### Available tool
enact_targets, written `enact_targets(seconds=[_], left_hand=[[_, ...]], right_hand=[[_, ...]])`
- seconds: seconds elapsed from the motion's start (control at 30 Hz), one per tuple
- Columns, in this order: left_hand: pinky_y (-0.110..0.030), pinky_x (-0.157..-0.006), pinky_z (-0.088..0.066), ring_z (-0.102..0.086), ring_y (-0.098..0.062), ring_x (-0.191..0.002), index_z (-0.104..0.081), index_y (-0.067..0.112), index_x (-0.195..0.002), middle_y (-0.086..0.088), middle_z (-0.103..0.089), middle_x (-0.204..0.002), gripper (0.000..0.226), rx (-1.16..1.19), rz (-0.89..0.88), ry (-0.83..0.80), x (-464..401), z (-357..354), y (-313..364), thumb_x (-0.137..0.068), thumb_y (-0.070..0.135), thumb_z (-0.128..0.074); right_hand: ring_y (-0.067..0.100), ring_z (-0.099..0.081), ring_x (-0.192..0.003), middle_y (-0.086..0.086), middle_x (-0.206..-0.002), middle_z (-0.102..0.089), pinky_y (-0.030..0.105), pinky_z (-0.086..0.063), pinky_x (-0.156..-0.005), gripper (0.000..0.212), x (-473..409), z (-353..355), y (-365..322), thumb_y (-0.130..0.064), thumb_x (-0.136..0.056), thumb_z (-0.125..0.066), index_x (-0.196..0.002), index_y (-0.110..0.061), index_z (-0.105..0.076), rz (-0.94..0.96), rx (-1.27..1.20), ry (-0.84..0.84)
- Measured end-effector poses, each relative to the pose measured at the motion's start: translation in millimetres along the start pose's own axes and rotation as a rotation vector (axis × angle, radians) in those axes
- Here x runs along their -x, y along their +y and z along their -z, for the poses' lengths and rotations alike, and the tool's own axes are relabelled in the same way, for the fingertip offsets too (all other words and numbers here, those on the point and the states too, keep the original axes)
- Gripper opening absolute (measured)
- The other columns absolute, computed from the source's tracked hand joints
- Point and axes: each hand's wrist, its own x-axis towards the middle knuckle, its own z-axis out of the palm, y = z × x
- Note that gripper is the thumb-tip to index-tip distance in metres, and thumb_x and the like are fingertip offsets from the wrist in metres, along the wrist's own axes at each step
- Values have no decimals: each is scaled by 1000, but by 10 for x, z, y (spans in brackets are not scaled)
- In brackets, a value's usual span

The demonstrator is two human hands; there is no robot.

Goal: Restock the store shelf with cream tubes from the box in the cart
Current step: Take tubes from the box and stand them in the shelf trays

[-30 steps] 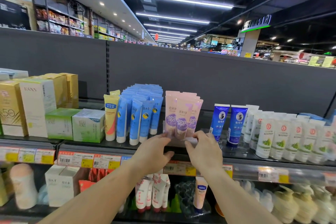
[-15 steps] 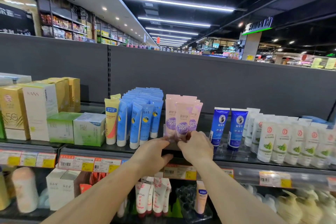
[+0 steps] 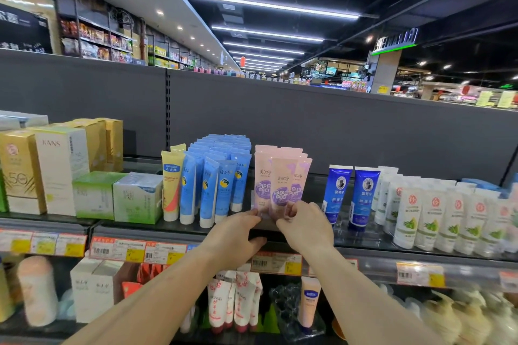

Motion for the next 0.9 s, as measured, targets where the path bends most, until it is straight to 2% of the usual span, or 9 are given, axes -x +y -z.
enact_targets(seconds=[0.1,0.2,0.47,0.7,0.8,0.9], left_hand=[[-33,-116,-32,-34,-13,-142,-43,26,-145,9,-33,-157,55,0,-2,12,-1,-6,-7,-94,40,-57],[-30,-116,-28,-31,-12,-143,-41,25,-147,9,-33,-157,56,-2,-8,28,-4,-8,10,-95,39,-58],[-39,-117,-32,-31,-13,-144,-40,27,-147,9,-31,-157,58,8,25,-5,-40,-35,-17,-94,39,-58],[-36,-114,-35,-36,-14,-140,-44,29,-144,12,-33,-156,53,-20,38,6,-32,-16,12,-94,40,-58],[-31,-106,-41,-46,-11,-128,-57,27,-132,13,-48,-144,43,-13,11,175,3,-42,62,-91,38,-61],[-22,-97,-40,-49,-5,-112,-64,25,-119,13,-60,-121,31,11,-91,371,-12,-106,270,-90,35,-63]], right_hand=[[17,-56,-100,1,-111,-54,29,-51,-77,37,67,20,94,-46,-87,-60,-116,-24,-51,9,31,-10],[14,-57,-96,-3,-106,-59,26,-52,-74,31,105,17,174,-39,-90,-62,-114,-23,-51,19,-16,-18],[10,-59,-90,-6,-101,-61,22,-51,-70,23,109,1,235,-31,-91,-64,-110,-24,-53,25,-49,14],[9,-59,-89,-7,-100,-61,22,-50,-70,23,115,-3,257,-33,-91,-64,-110,-25,-52,56,-81,13],[6,-55,-88,-11,-94,-56,19,-42,-68,20,176,45,353,-36,-90,-64,-106,-27,-55,86,-134,35],[5,-52,-84,-12,-89,-55,17,-39,-66,11,211,178,606,-33,-90,-65,-96,-26,-59,102,-117,144]])
